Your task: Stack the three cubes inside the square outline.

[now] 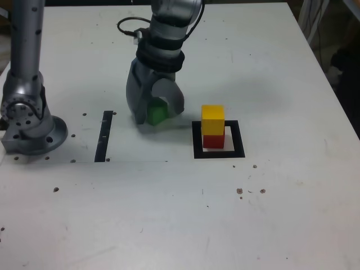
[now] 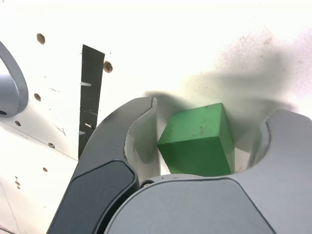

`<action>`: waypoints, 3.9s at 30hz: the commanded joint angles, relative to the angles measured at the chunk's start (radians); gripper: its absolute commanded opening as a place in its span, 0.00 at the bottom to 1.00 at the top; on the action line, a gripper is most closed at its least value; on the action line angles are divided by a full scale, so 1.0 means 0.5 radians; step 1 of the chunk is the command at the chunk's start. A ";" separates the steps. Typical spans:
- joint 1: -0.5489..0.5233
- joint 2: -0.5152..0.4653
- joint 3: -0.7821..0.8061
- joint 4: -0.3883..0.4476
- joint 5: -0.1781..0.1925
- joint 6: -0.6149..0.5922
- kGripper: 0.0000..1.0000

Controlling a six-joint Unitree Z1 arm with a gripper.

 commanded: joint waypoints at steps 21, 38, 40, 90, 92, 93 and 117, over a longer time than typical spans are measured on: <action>-0.017 -0.119 -0.217 0.278 0.042 0.131 0.25; -0.530 -0.137 -1.265 0.949 0.151 0.170 0.22; -0.597 -0.079 -1.351 0.967 0.150 0.162 0.23; -0.599 0.332 -1.416 0.912 0.049 0.241 0.29; -0.599 0.333 -1.415 0.912 0.042 0.242 0.30; -0.599 0.332 -1.415 0.912 0.039 0.242 0.30; -0.599 0.303 -1.422 0.928 0.025 0.233 0.99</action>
